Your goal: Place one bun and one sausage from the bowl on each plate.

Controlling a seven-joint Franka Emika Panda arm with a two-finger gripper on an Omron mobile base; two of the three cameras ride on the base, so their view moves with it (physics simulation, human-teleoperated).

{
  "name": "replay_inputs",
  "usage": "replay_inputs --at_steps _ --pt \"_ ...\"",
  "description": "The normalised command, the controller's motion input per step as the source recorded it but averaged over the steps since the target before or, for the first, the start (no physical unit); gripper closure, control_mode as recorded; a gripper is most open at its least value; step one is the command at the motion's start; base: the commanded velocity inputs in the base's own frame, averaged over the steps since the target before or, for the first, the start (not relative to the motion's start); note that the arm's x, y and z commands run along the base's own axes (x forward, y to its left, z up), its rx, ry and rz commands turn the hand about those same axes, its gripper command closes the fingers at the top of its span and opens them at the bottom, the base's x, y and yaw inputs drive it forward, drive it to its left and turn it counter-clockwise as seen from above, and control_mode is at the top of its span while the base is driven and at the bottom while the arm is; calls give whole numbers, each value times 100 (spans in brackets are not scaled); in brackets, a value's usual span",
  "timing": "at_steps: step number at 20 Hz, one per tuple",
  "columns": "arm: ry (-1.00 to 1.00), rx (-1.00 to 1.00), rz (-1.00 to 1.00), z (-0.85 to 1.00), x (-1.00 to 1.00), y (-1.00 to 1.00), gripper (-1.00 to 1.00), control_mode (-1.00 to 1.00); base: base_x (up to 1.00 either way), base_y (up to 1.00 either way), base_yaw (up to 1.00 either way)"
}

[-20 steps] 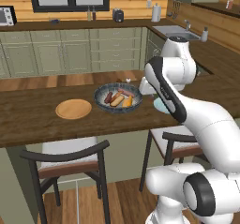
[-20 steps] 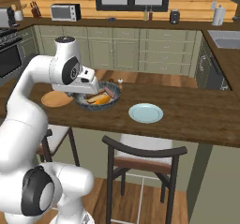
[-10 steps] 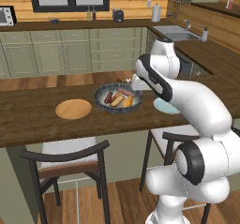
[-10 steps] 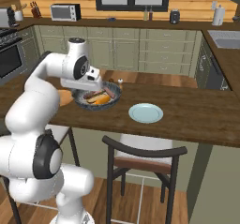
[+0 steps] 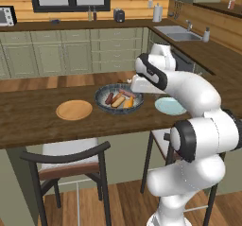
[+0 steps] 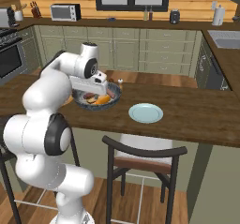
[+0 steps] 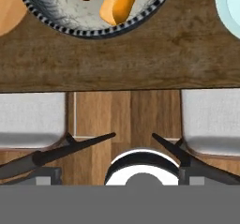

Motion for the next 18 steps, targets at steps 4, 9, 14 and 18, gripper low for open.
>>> replay_inputs --at_steps 4,9,14,18 --pt "2 0 0 -13 52 10 -100 -100 0 0 0" --pt "4 0 0 -39 68 2 -100 -100 0 0 0" --pt "1 -5 0 -55 49 4 -100 -100 0 0 0" --pt "0 0 0 -24 35 0 -100 -100 0 0 0"
